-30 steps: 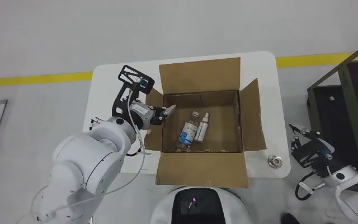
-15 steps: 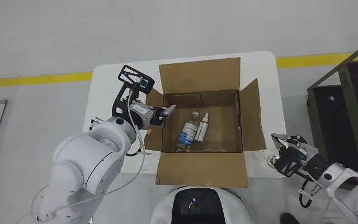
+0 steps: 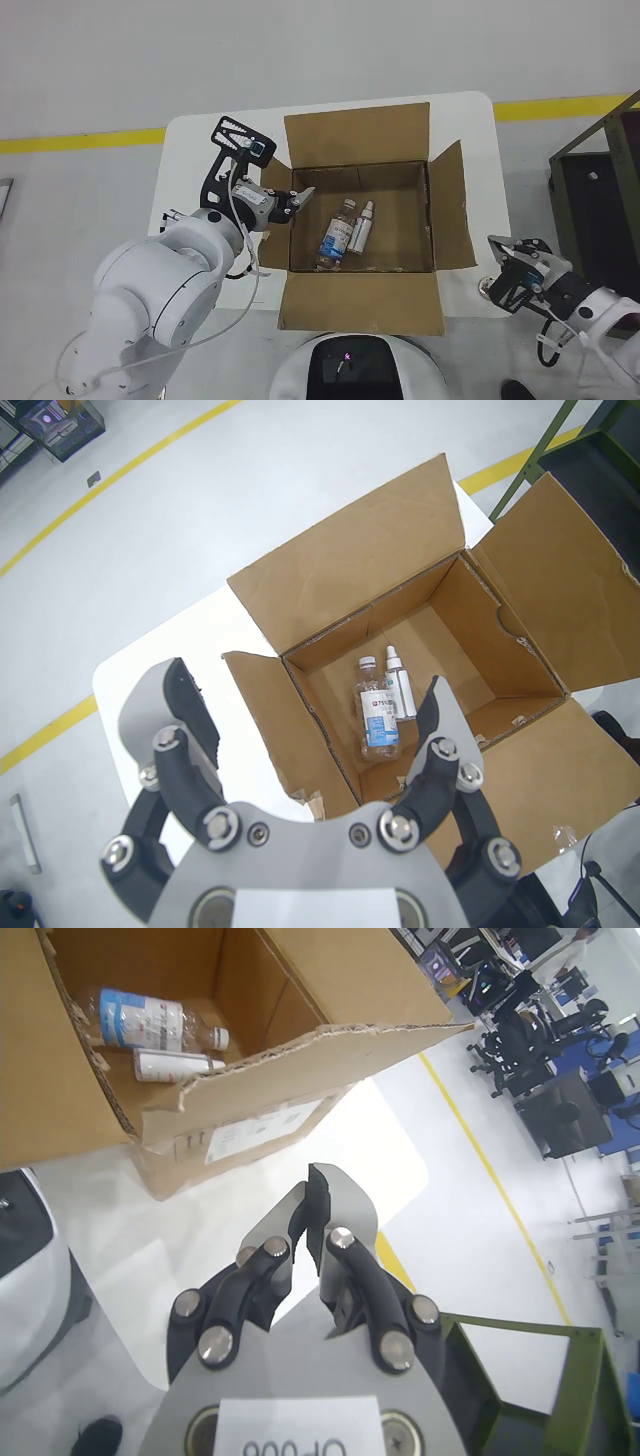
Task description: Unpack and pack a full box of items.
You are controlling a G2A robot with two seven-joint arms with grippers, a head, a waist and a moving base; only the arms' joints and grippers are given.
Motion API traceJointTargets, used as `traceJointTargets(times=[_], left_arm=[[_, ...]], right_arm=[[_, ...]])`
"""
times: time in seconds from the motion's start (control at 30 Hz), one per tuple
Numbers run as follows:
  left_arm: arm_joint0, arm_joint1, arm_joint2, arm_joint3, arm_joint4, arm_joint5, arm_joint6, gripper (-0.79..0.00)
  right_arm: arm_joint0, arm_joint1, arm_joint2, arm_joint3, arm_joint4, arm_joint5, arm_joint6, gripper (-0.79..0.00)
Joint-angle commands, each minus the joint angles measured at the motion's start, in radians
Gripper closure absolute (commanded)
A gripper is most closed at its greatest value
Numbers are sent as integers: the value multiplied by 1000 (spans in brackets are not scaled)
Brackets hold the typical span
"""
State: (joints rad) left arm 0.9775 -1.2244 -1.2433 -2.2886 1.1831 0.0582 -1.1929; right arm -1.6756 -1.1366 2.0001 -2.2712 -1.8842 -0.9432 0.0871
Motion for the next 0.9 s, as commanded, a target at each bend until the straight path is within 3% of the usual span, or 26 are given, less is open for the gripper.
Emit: traceJointTargets(times=[0.0,0.27,0.37,0.87], left_arm=[[0,0,0,0,0,0,0,-785],[0,0,0,0,0,0,0,-785],[0,0,0,0,0,0,0,-785],[0,0,0,0,0,0,0,-785]], right_arm=[[18,10,3,-31,-79,-60,42,0],[-63,121,-63,-79,-425,-69,105,0],[-89,154,-41,-75,-467,-69,113,0],[-103,152,-37,-49,-426,-36,127,0]])
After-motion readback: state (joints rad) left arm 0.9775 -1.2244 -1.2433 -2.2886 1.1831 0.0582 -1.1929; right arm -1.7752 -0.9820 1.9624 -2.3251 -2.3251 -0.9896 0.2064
